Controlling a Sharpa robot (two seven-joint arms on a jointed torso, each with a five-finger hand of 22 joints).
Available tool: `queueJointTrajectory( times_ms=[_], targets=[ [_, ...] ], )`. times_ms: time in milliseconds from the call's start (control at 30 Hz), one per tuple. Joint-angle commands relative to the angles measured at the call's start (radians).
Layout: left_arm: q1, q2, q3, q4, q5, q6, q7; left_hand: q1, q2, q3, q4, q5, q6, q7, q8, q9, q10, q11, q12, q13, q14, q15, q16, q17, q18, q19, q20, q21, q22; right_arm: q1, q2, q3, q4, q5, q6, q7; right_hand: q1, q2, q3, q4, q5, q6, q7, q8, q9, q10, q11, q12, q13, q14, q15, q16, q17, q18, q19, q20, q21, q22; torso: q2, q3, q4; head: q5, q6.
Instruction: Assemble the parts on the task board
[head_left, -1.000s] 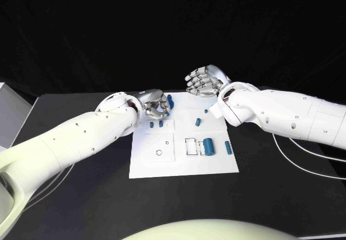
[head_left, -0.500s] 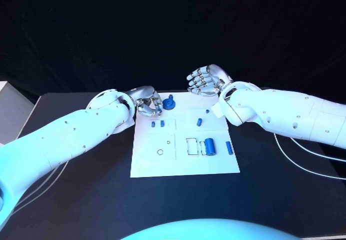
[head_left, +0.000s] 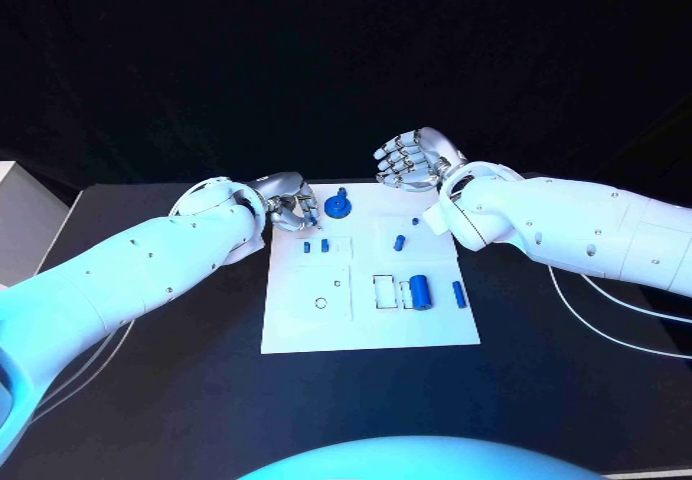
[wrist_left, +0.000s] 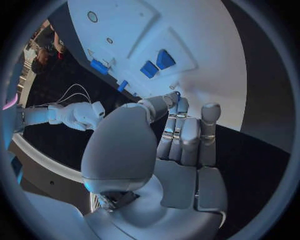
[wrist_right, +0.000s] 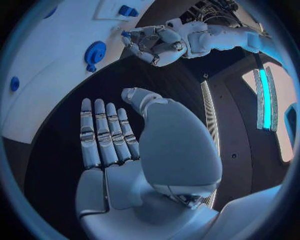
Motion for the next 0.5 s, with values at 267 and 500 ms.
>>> queueJointTrajectory(
  times_ms=[267,500],
  targets=[
    [-0.001,0.018,-0.003,-0.017,-0.013,0.02,0.002,-0.005,0.001,-0.002,-0.006,0.002,0.008,-0.002,-0.006,0.0,0.01,0.001,-0.003,0.001,0.005,0.001,0.003,-0.002,-0.017,0.003,-0.001,0.003,-0.001,0.0,0.003,0.001,0.0,-0.001,0.007,0.013,-0.008,-0.001,0.004,0.002,0.004,0.005,0.05,0.0,-0.002,0.006,0.002,-0.005,0.0,0.006,0.001,-0.003,-0.001,0.013,0.001,0.005,-0.001,-0.001,0.0,0.0004,-0.0003,-0.001,-0.004],
    [-0.001,0.019,-0.004,-0.008,-0.01,0.028,0.001,-0.006,0.002,-0.003,-0.005,0.002,0.009,-0.002,-0.007,0.001,0.012,0.0,-0.007,0.002,0.004,0.0,0.002,-0.004,-0.018,0.004,-0.001,0.003,0.0,0.0,0.003,0.001,0.0,-0.001,0.007,0.013,-0.008,-0.001,0.004,0.002,0.004,0.005,0.05,0.0,-0.002,0.006,0.002,-0.005,0.0,0.006,0.001,-0.003,-0.001,0.013,0.001,0.005,-0.001,-0.001,-0.001,-0.0001,0.0006,-0.001,-0.007]
  ],
)
